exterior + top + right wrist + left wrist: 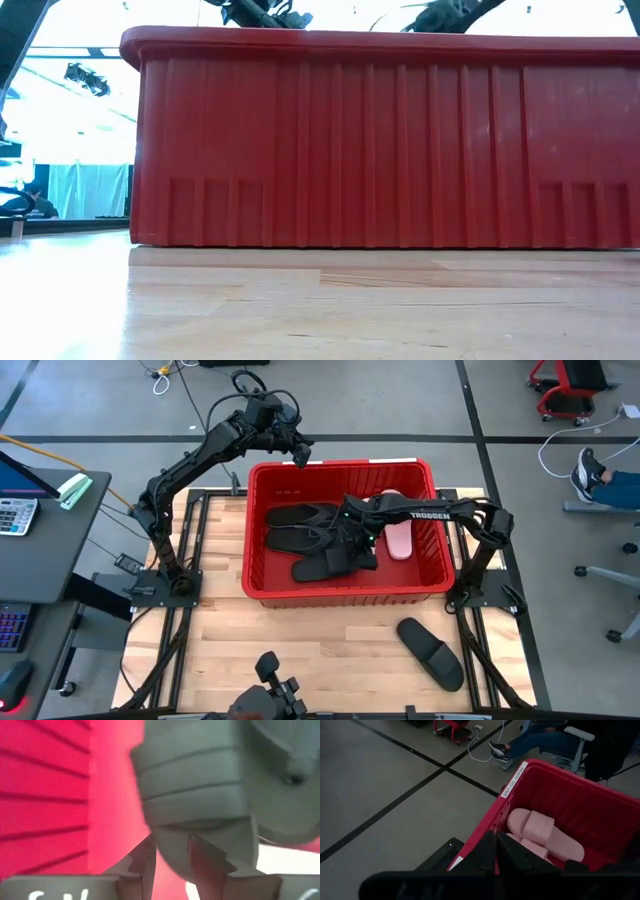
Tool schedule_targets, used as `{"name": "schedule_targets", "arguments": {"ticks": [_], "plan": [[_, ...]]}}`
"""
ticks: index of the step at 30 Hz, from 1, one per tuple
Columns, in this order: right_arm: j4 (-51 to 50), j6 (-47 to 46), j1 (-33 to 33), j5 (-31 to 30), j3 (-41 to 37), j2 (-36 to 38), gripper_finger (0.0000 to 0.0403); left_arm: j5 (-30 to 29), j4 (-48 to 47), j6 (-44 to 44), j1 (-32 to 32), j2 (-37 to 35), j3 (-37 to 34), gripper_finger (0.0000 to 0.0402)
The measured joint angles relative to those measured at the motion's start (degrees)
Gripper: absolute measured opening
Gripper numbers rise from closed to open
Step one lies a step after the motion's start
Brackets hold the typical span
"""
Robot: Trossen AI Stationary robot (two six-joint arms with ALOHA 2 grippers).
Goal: Pick and place slides into bin
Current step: Put the black slides into the red bin
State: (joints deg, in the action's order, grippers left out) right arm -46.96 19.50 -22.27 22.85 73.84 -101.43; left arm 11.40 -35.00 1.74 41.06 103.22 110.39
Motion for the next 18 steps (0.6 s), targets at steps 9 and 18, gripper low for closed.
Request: {"name": "schedule_targets", "arguments": {"ticks": [9,18], "plan": [[14.2,-1.8,-1.5,-6.7,-1.0,0.0,0.0119,0.0,0.0,0.0,0.0,0.0,0.0,0.0007],[17.9,-1.4,-2.0,-11.9,-3.0,0.0,0.0091,0.0,-0.6,0.1,0.0,0.0,0.0,0.0021]]}}
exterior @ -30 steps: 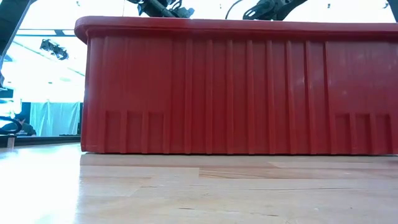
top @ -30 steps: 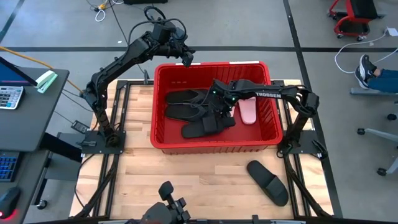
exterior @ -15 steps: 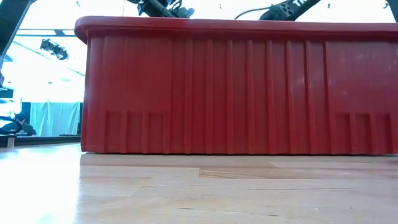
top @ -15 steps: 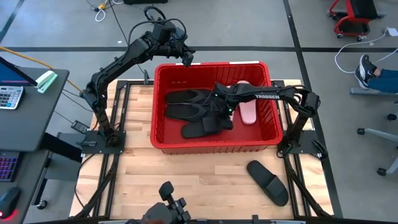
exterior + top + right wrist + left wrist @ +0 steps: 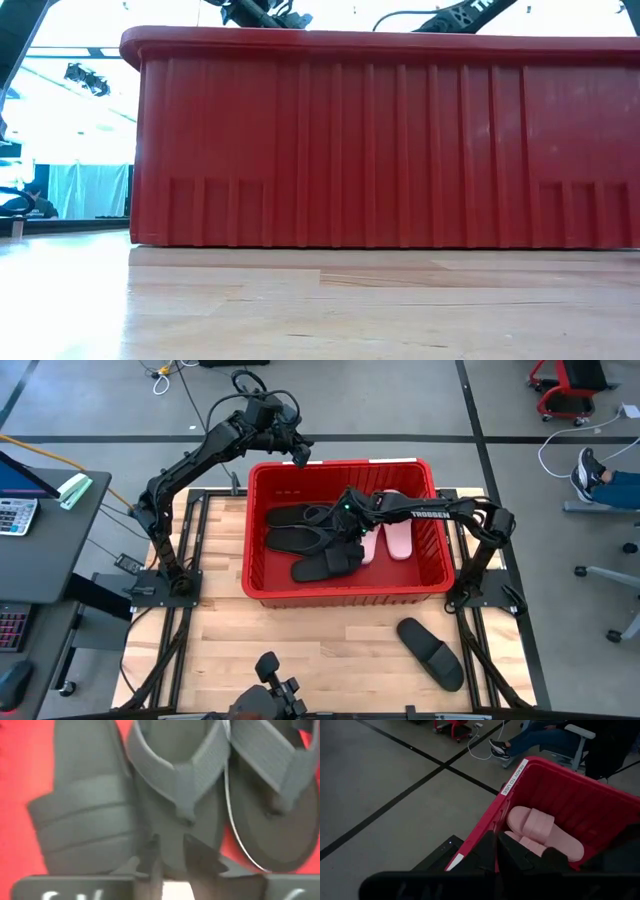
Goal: Pick and place slides into bin
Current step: Put the black slides into the red bin
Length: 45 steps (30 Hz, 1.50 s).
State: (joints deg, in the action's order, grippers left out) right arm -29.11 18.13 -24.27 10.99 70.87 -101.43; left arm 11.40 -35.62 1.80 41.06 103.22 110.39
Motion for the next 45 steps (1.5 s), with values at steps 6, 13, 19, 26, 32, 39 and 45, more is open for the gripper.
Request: {"name": "schedule_targets", "arguments": {"ticks": [6,13,19,26,32,39,45], "plan": [[1.0,-0.9,-0.4,-0.3,-1.5,-1.4,0.0009,0.0,0.0,0.0,0.0,0.0,0.0,0.0008],[1.4,-1.1,1.7,4.7,-1.8,-4.0,0.0005,0.0,-0.2,-0.1,0.0,0.0,0.0,0.0017],[-0.4,-3.2,5.1,6.0,-1.8,-3.4,0.0003,0.0,-1.0,-0.1,0.0,0.0,0.0,0.0023],[-1.0,4.0,7.5,17.6,-1.8,-3.5,0.0002,0.0,-1.2,-0.1,0.0,0.0,0.0,0.0008],[0.8,8.5,10.5,12.3,-1.7,-3.5,0.0002,0.0,-1.7,-0.1,-0.1,0.0,0.0,0.0015],[3.2,6.0,8.3,3.1,-1.1,-3.4,0.0001,0.0,-3.7,-0.1,-0.5,0.0,0.0,0.0021],[1.3,5.8,7.1,11.5,-1.2,-2.1,0.0,0.0,-4.6,-0.7,-0.5,0.0,0.0,0.0007]]}}
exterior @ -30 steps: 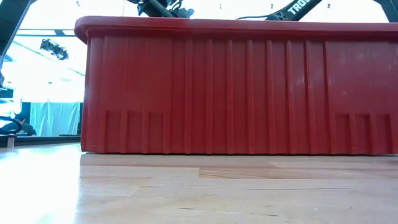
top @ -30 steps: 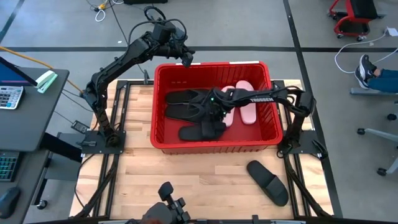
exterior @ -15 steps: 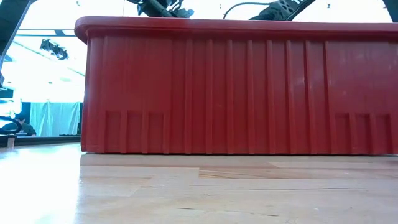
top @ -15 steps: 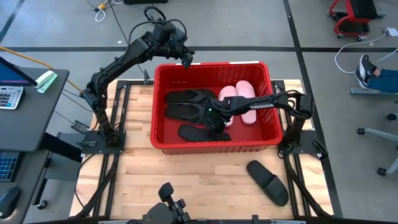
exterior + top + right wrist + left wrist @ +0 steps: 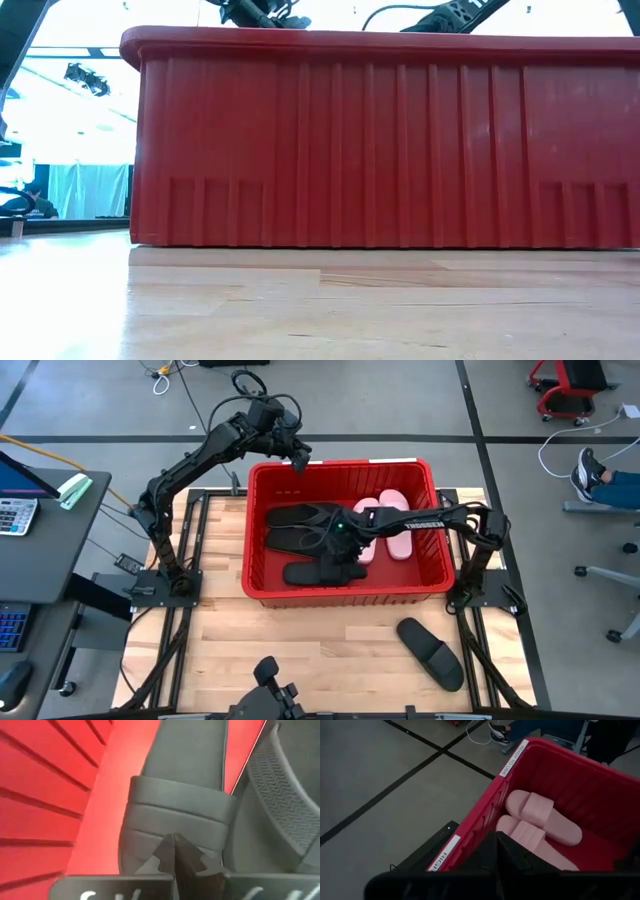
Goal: Pick and place slides into bin
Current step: Put the black slides into the red bin
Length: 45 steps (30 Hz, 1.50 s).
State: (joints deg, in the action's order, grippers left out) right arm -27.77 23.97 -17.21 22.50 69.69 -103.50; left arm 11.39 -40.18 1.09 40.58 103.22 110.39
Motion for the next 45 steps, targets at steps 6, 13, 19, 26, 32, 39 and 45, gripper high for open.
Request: {"name": "schedule_targets", "arguments": {"ticks": [6,13,19,26,32,39,45], "plan": [[4.5,0.1,-1.1,-3.7,0.0,0.7,0.0,0.0,-0.4,-3.0,0.1,0.0,0.0,0.001],[6.9,-1.1,-4.3,-9.0,0.0,-0.9,0.0,-0.1,-0.3,-3.0,0.1,0.0,0.0,0.0014],[6.0,-0.1,-4.8,-4.2,-0.2,-2.1,0.0,-0.1,-0.2,-3.7,0.1,0.0,0.0,0.0005],[5.1,0.0,-2.6,1.1,-0.1,-4.9,0.0,-0.2,0.0,-3.6,0.1,0.0,0.0,0.0022],[5.6,0.1,-2.0,2.0,-0.1,-4.9,0.0,-0.2,0.0,-3.3,0.1,0.0,0.0,0.0007],[6.5,0.2,0.8,8.1,-0.2,-5.4,0.0,-0.2,-0.1,-3.2,0.1,0.0,0.0,0.0014],[13.1,5.5,1.7,7.4,-0.2,-5.4,0.0,-0.2,-0.2,-2.9,0.1,0.0,0.0,0.0024]]}}
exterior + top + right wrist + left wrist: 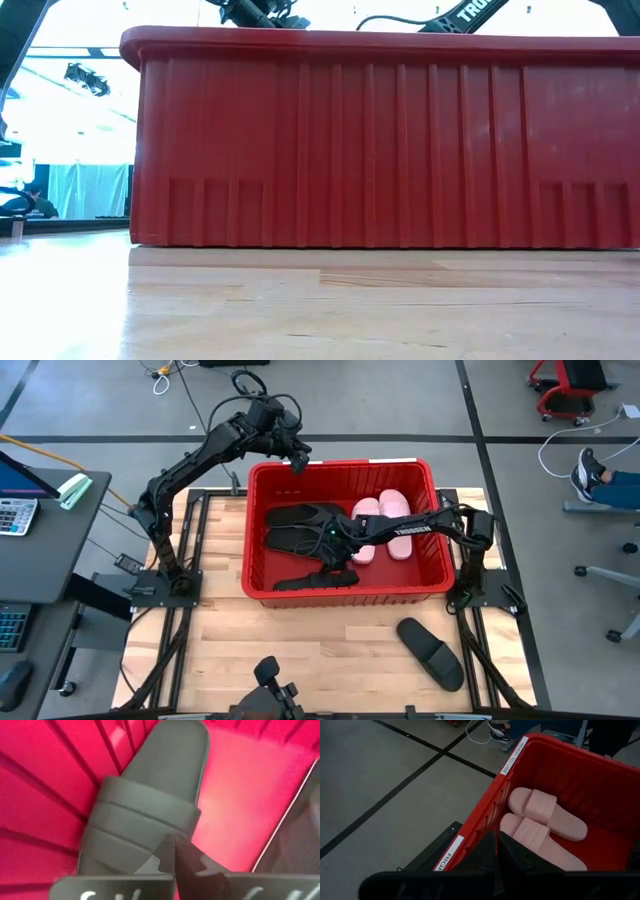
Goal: Pick and place slides into bin
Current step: Put the black slides into the red bin, then put the other black pair slides into the bin
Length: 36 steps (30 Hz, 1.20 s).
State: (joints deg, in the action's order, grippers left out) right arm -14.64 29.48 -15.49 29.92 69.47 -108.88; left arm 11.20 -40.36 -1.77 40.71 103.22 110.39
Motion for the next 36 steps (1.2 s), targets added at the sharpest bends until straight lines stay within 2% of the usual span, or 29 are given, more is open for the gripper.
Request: {"name": "schedule_targets", "arguments": {"ticks": [5,11,16,20,26,32,36], "plan": [[-1.4,0.1,0.0,-2.4,0.1,0.6,0.0,0.0,0.0,0.0,-0.1,0.0,0.0,0.0008],[-5.1,-3.7,-0.8,-16.0,0.1,6.7,0.0004,0.0,0.2,-0.7,0.0,0.0,0.0,0.0007],[-7.3,-14.2,-3.0,-22.0,0.3,16.1,0.0005,0.0,1.4,-0.4,-0.1,0.0,0.0,0.0034],[-12.7,-25.1,-4.8,-22.0,0.3,25.6,0.0006,0.0,1.8,-0.4,-0.1,0.0,0.0,0.0049],[-26.8,-27.4,-4.0,-21.9,0.4,40.0,0.0017,0.6,1.9,-0.4,-0.6,0.0,0.0,0.0063],[-45.2,-31.5,-0.1,-19.4,0.4,48.6,0.0049,0.7,2.3,-0.4,-1.8,0.0,0.0,0.0071],[-49.0,-35.5,1.2,-19.1,0.3,52.2,0.0061,0.7,2.3,1.0,-2.7,0.0,0.0,0.0067]]}}
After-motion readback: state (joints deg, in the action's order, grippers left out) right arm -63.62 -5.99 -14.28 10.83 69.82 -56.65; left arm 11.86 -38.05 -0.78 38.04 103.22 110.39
